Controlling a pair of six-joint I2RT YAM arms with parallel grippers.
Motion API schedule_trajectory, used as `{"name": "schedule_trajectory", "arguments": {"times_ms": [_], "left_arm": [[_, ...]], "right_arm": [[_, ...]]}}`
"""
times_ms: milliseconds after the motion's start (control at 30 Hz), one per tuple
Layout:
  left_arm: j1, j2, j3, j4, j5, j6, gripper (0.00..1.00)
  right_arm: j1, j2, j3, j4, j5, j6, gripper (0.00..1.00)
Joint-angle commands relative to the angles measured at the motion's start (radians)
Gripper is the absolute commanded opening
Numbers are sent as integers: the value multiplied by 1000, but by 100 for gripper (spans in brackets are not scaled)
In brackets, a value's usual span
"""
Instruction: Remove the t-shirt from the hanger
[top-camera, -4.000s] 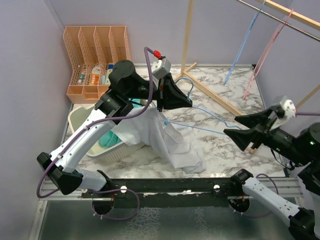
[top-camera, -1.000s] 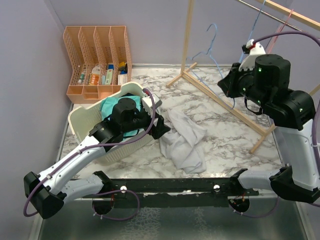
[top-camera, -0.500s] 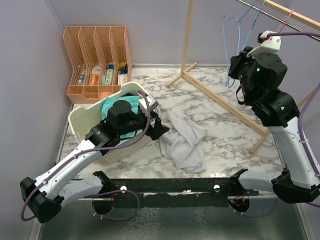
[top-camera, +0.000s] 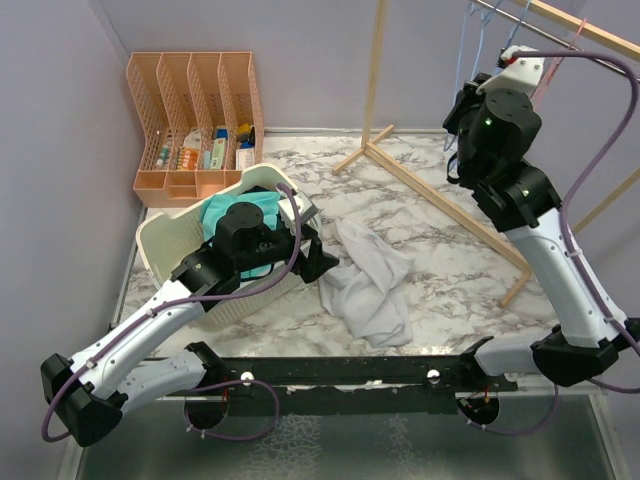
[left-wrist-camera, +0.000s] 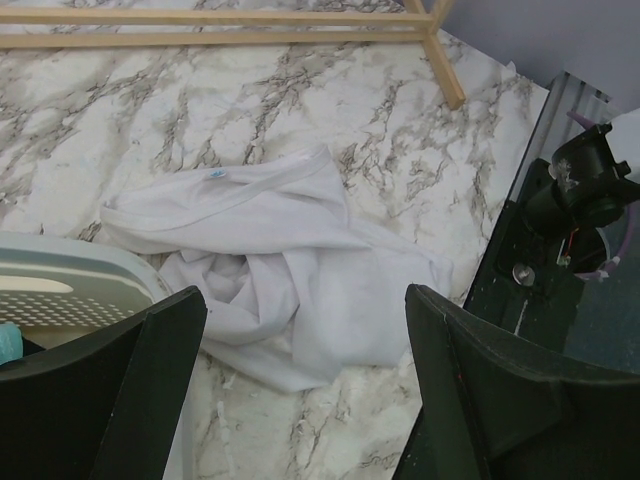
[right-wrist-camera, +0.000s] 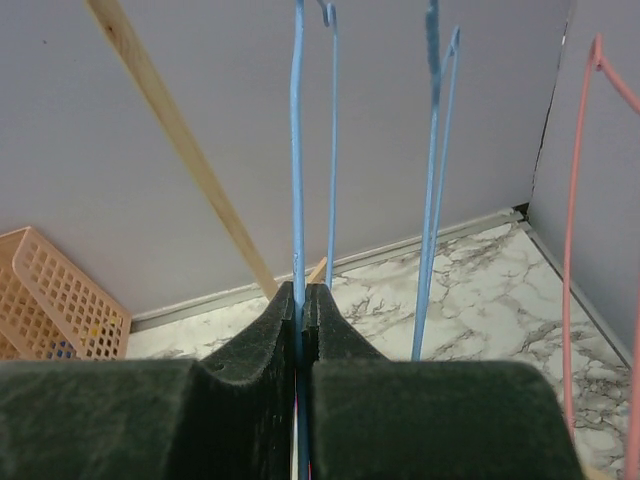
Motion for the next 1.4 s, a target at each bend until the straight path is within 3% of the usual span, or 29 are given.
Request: {"name": "schedule_trajectory", "arguments": {"times_ms": [0,367,733,800,900,967,1167,1367], "left_arm": [[3,-16,-5,23,34,-9,83],[2,-23,-11,27,44,-16,83],[1,-5,-13,28,65,-25,83],[3,-2,-13,28,70,-25,83],[3,6,-15,32,72,-25,83],[2,11,-14,36,70,-28,83],[2,41,-14,47,76,-32,83],[1,101,0,58,94,-36,84]], "right_arm": [[-5,81,49,28,45,-6,1],[-50,186,88,-30,-5,63,1],[-53,170,44,-41,-74,53,3],[-53,156,38,-45,-96,47,14],[-53,108,10,-38,-145,28,56],[-53,61,-9,-45,-167,25,67],[-53,-120,-53,-140,-298,24,74],[-53,-373,-145,-183,-612,17,76]]}}
